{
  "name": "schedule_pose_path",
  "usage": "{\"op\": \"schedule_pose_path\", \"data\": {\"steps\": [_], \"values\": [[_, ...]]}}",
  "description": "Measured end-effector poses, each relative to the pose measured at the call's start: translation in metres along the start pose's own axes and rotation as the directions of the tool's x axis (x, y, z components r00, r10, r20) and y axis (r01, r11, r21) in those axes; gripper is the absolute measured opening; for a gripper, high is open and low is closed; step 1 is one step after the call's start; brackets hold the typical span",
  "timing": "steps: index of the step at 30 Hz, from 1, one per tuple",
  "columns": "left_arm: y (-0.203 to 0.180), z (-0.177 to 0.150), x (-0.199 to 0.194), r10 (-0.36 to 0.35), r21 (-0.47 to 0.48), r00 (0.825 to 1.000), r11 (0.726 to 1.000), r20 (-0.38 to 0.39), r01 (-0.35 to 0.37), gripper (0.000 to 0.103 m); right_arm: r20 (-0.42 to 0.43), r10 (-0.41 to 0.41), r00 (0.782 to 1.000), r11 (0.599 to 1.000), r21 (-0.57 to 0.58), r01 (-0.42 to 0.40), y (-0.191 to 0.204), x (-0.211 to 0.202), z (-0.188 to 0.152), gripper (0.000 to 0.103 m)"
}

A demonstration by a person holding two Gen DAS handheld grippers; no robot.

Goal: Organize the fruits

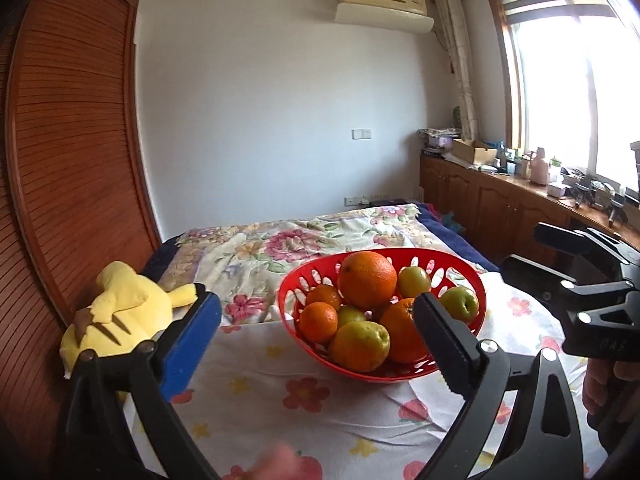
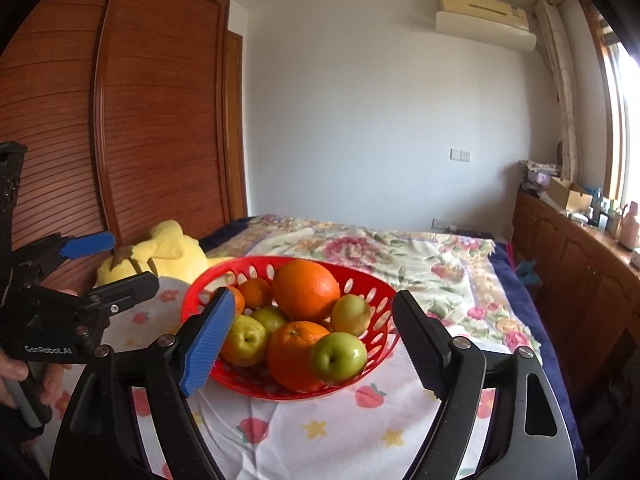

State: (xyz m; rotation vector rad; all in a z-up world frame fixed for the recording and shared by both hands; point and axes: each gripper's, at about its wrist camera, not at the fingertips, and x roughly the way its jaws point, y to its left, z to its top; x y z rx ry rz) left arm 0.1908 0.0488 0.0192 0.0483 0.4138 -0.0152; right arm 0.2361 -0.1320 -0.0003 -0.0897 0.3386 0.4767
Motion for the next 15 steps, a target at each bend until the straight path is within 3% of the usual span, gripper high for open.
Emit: {"op": "schedule_pose_path", "data": {"steps": [4,11,15], "values": [[0.003,0.002,-0.018,-0.041,-0.037,0.999,0.998,0.002,0.041,0.097,0.02,-0.018,1.0,1.0,0.006,0.018,0.004,-0.016,0.004,0.091],[-0.003,0.001,-0.05,-0.026,-0.034,0.999,0.999,0.027,0.027,0.097,0.04,-0.049,0.998,0.998,0.026,0.048,0.009,-0.045,0.006,0.103],[-0.006,0.0,-0.071,-0.019,-0.025,0.999,0.999,0.039,0.02,0.097,0.05,-0.069,0.996,0.997,0.045,0.067,0.012,-0.061,0.006,0.103]]}}
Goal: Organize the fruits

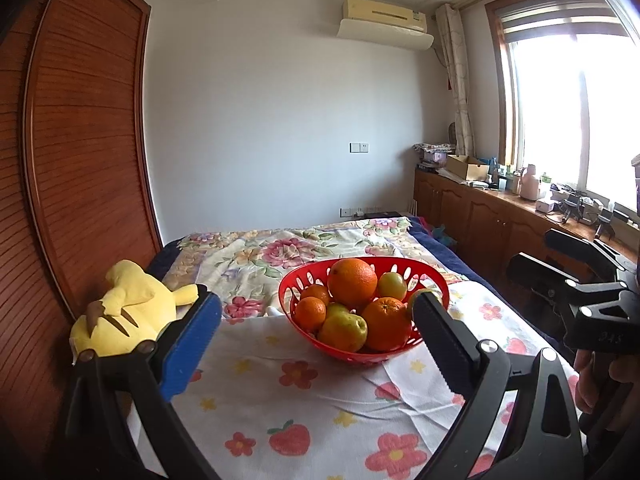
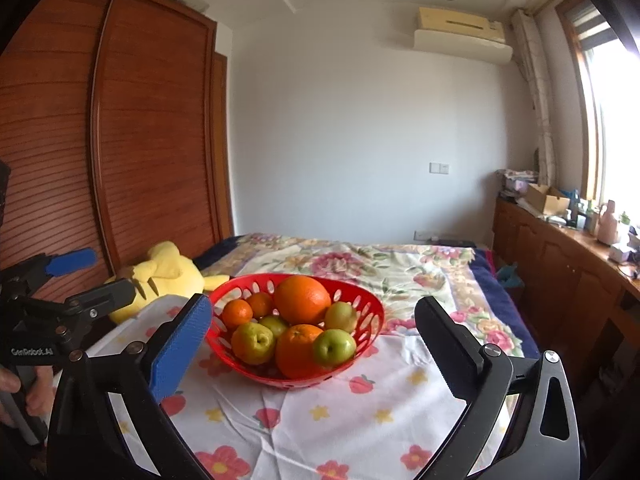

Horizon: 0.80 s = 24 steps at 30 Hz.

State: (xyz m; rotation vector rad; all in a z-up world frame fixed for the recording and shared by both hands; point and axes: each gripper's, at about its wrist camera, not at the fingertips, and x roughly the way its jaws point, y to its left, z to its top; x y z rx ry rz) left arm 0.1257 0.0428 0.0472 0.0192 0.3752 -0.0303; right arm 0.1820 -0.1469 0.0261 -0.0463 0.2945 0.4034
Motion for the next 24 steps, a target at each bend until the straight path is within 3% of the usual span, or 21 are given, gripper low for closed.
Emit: {"op": "schedule_pose_path", "data": {"steps": [8,15,24], "values": [[0.002,-0.012,-0.042,0.032,-0.012,0.999,0.999,-0.006,-0.032,0.097,0.027,-0.02,0.999,0.999,0.026,0.019,0.002,-0.041,-0.003,0.103],[0.004,-0.028,-0.059,0.039,-0.025,0.998,0.999,-0.038,-0.04,0.097,0.029,-0.034,0.999,0.999,0.042,0.033,0.001,-0.073,-0.011,0.103],[-0.002,-0.035,-0.067,0.037,-0.021,0.998,0.999,-0.046,-0.038,0.097,0.001,-0.049,0.999,0.997,0.058,0.049,-0.002,-0.085,-0.024,0.103]]}}
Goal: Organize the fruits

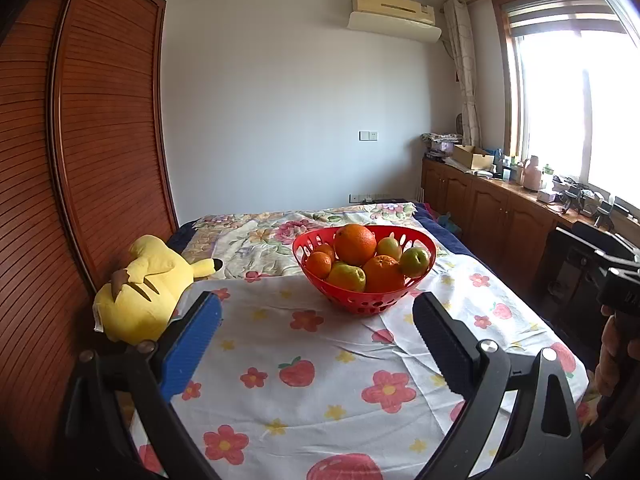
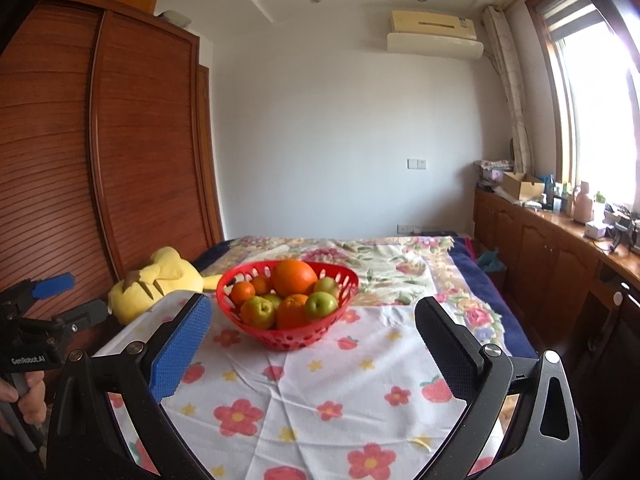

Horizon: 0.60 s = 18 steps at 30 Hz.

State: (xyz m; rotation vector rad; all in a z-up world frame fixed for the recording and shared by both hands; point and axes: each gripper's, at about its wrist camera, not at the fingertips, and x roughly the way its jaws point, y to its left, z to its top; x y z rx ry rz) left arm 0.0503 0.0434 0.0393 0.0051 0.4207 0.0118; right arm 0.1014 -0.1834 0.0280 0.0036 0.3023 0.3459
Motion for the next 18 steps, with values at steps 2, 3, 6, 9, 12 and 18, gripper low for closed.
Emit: {"op": "schedule_pose_path", "data": {"steps": [2,3,6,9,12,18], "values": [[0.0006,0.0,-0.0011,-0.001,-0.004,1.0,1.0,0.003,0.001,0.097,-0.008,-0.002,1.0,1.0,0.004,0.002,-0.0018,-0.0004,-0.0025,0.103],[0.0008,-0.0002,-0.0014,-0.002,-0.006,1.0,1.0,0.004,0.002,0.097,-0.01,-0.002,1.0,1.0,0.006,0.002,-0.0024,-0.001,-0.0035,0.103],[0.0015,-0.0008,-0.0004,-0.003,-0.006,1.0,1.0,0.002,0.003,0.097,-0.017,-0.004,1.0,1.0,0.007,0.004,-0.0041,-0.0009,-0.0054,0.103],[0.0016,-0.0016,-0.0004,-0.005,-0.005,1.0,1.0,0.002,0.005,0.097,-0.021,-0.005,1.0,1.0,0.004,0.005,-0.0057,-0.0016,-0.0073,0.103],[0.0009,-0.0021,-0.0003,-0.006,-0.005,1.0,1.0,0.0,0.006,0.097,-0.025,-0.006,1.0,1.0,0.003,0.006,-0.0061,-0.0016,-0.0075,0.103],[0.0006,-0.0025,-0.0006,-0.007,-0.005,1.0,1.0,0.0,0.007,0.097,-0.026,-0.008,1.0,1.0,0.003,0.008,-0.006,-0.001,-0.0073,0.103]]}}
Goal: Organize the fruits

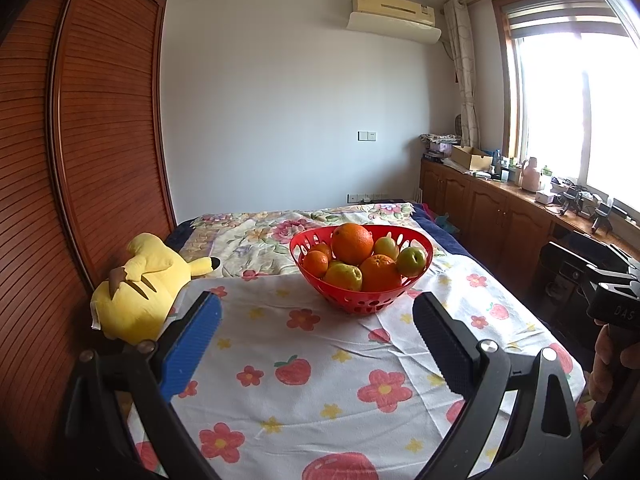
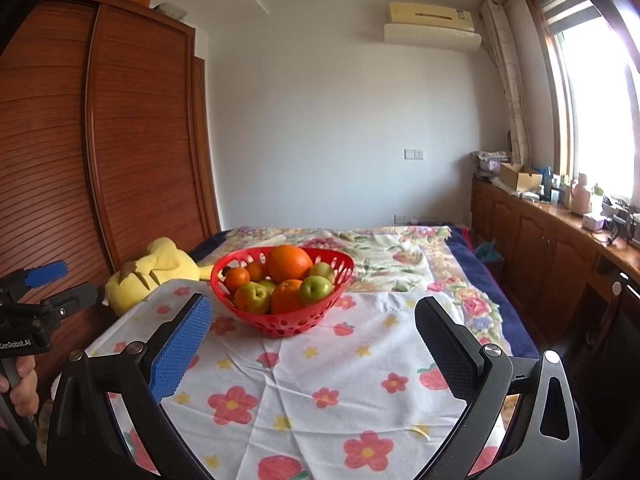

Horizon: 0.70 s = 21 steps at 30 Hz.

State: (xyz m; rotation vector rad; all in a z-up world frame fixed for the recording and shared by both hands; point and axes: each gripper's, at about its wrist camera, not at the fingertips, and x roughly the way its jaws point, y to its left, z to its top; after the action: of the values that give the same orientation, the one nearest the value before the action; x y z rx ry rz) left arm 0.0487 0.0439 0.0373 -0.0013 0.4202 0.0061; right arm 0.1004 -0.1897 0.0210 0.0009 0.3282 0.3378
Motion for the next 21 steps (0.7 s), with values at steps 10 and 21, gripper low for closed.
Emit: {"op": "schedule_pose_path", "data": {"steps": [10,21], "values": [[-0.0009,-0.0005,-0.0013,0.001,-0.001,1.0,1.0,-0.005,-0.001,0.097,-0.003,0.001,1.0,1.0,0.0,-0.001,0.0,0.0008,-0.0002,0.103],[-0.0009,-0.0011,-0.0035,-0.003,-0.007,1.0,1.0,0.001,0.003,0.097,-0.001,0.0,1.0,1.0,-0.001,0.0,0.0006,0.0006,0.0003,0.103]]}}
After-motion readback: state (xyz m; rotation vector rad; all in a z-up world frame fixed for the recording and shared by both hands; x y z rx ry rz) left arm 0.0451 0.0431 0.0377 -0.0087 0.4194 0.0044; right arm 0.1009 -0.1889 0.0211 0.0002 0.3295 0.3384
